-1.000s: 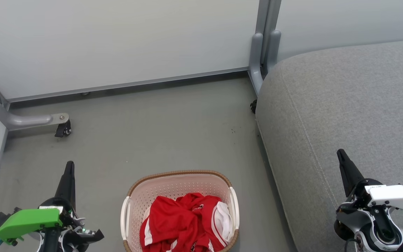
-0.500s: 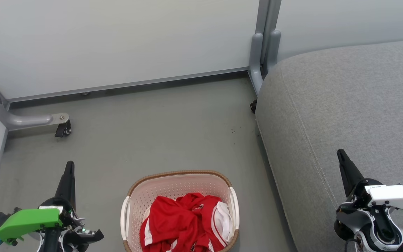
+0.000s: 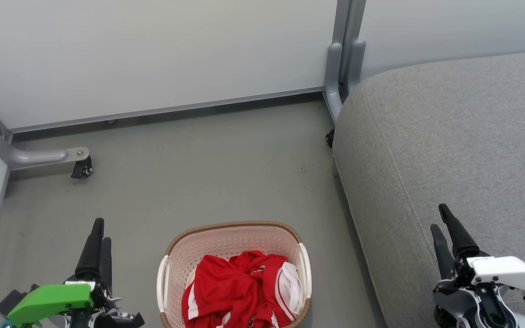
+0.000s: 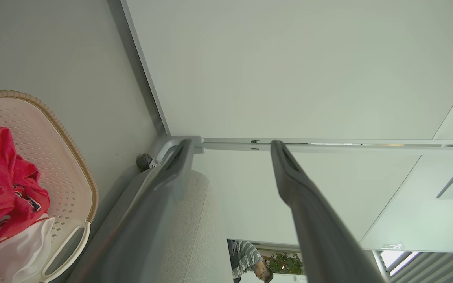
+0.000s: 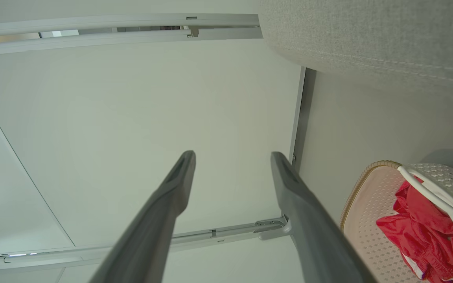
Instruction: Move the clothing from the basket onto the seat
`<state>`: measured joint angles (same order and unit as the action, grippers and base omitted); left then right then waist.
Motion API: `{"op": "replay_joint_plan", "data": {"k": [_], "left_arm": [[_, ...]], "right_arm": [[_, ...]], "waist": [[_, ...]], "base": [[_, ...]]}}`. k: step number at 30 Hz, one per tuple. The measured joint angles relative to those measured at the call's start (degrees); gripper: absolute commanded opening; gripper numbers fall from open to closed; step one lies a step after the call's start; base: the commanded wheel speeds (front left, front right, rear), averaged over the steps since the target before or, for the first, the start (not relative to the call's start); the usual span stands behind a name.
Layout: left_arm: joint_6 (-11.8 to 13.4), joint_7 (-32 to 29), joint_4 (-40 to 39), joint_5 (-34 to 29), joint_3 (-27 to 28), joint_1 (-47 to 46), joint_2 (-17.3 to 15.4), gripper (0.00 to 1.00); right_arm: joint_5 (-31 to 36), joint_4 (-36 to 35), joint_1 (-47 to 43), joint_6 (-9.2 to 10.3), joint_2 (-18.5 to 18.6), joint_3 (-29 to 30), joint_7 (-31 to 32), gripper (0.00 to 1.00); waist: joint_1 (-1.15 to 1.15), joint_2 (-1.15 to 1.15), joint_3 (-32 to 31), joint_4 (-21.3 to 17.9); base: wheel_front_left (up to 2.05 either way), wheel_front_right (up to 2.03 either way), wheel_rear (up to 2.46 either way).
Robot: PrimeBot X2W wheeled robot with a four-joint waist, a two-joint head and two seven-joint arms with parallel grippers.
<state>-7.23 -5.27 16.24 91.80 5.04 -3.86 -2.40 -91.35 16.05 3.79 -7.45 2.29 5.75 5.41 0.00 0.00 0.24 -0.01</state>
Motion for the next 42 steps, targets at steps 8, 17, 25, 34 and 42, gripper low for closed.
{"op": "replay_joint_plan", "data": {"k": [8,17,25,34,42], "left_arm": [[0.0,2.2,-1.8,-9.3,-0.8,0.0,0.0,1.0],[0.0,4.4,-5.4,-20.9,-2.8,0.0,0.0,1.0],[0.3,6.3,-7.8,-30.3,-5.0,0.0,0.0,1.0],[0.7,8.2,-8.9,-38.3,-6.9,0.0,0.0,1.0],[1.2,9.6,-9.4,-42.8,-7.6,0.0,-0.1,1.0]], "right_arm": [[9.5,-1.4,0.0,0.01,0.0,0.3,-2.3,1.0],[21.9,-5.0,-0.4,0.0,0.0,-0.5,-4.5,1.0],[30.7,-7.5,-1.1,0.0,0.1,-1.8,-6.4,1.0],[38.8,-9.6,-1.4,0.0,0.1,-3.0,-8.1,1.0],[44.5,-11.0,-2.0,0.0,0.1,-3.8,-9.6,1.0]], "waist": [[0.0,0.0,0.2,0.0],[0.0,0.0,0.5,-0.1],[0.0,0.0,0.7,-0.1],[0.0,0.0,1.0,-0.1],[0.0,0.0,1.3,-0.1]], "base": [[0.0,0.0,0.0],[0.0,0.0,0.0],[0.0,0.0,0.0],[0.0,0.0,0.0],[0.0,0.0,0.0]]}}
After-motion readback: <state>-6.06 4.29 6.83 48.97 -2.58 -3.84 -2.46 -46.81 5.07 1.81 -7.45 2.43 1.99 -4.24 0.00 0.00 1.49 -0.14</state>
